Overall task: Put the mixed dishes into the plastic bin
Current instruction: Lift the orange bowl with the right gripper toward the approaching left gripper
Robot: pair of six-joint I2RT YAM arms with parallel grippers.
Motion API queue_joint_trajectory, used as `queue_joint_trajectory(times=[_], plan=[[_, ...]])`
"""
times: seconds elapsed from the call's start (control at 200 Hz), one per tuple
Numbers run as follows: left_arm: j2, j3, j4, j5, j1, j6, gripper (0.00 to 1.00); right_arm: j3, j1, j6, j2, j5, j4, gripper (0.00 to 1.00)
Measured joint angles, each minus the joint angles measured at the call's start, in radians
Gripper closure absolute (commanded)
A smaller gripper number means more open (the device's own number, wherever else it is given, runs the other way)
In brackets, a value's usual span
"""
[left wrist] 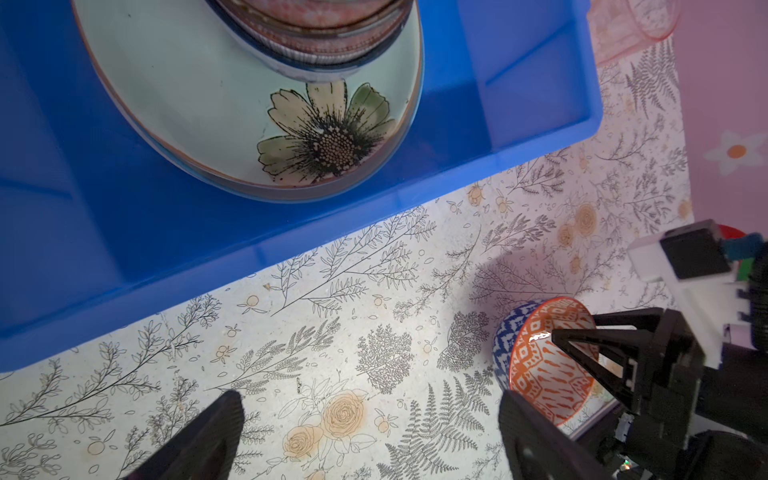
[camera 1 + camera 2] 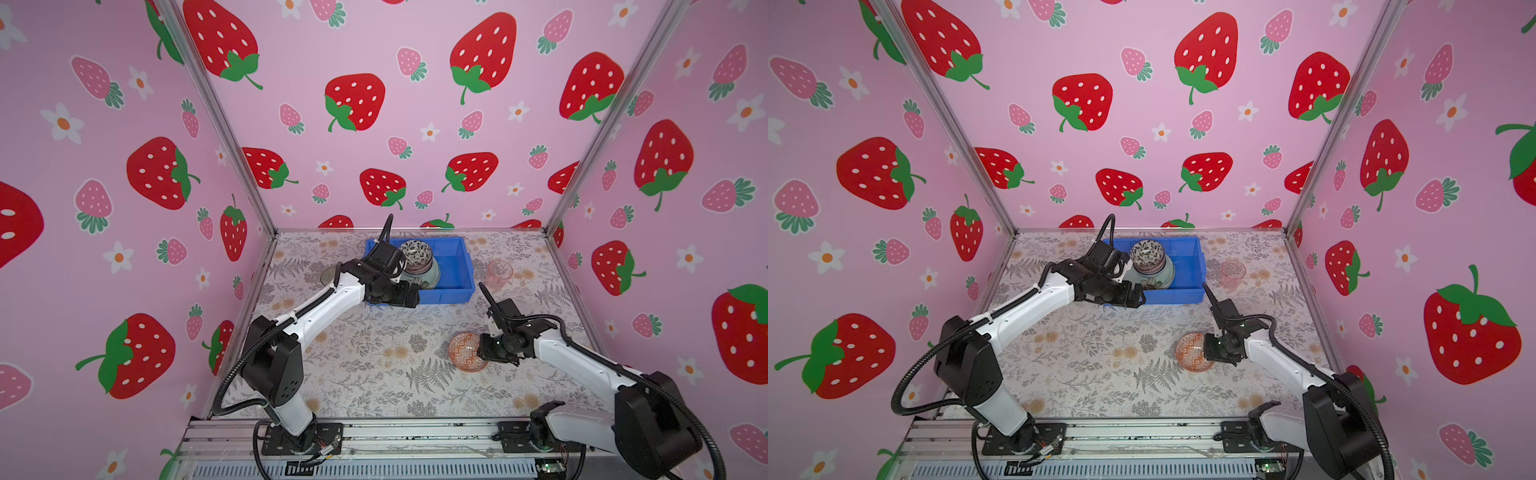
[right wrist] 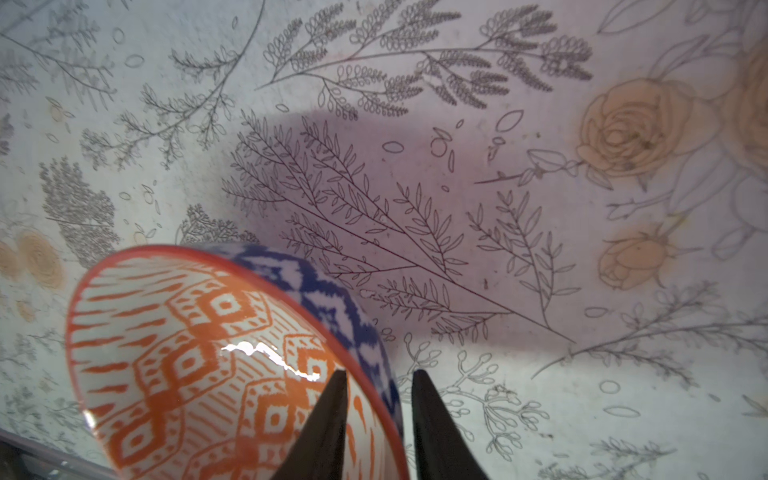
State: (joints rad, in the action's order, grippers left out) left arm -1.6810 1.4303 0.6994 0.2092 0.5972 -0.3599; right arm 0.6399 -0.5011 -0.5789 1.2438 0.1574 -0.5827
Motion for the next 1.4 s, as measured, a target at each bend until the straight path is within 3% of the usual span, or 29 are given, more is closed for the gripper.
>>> queue_joint_trajectory(times=[0.315, 0.915, 1.121, 1.401], plan=[[0.005, 0.000, 0.002, 0.000, 0.022, -0.006, 0.00, 0.080, 0.000, 0.039, 0.025, -0.025, -0.030, 0.93], [0.044, -0.001, 0.038, -0.052, 0.132, -0.162, 0.00, 0.303, -0.064, 0.075, 0.104, -0.030, -0.072, 0.97], [0.012, 0.008, 0.049, -0.076, 0.208, -0.198, 0.10, 0.342, -0.080, 0.079, 0.113, -0.029, -0.070, 0.97], [-0.099, 0.054, 0.063, -0.083, 0.225, -0.215, 0.26, 0.352, -0.095, 0.078, 0.113, -0.026, -0.069, 0.98]])
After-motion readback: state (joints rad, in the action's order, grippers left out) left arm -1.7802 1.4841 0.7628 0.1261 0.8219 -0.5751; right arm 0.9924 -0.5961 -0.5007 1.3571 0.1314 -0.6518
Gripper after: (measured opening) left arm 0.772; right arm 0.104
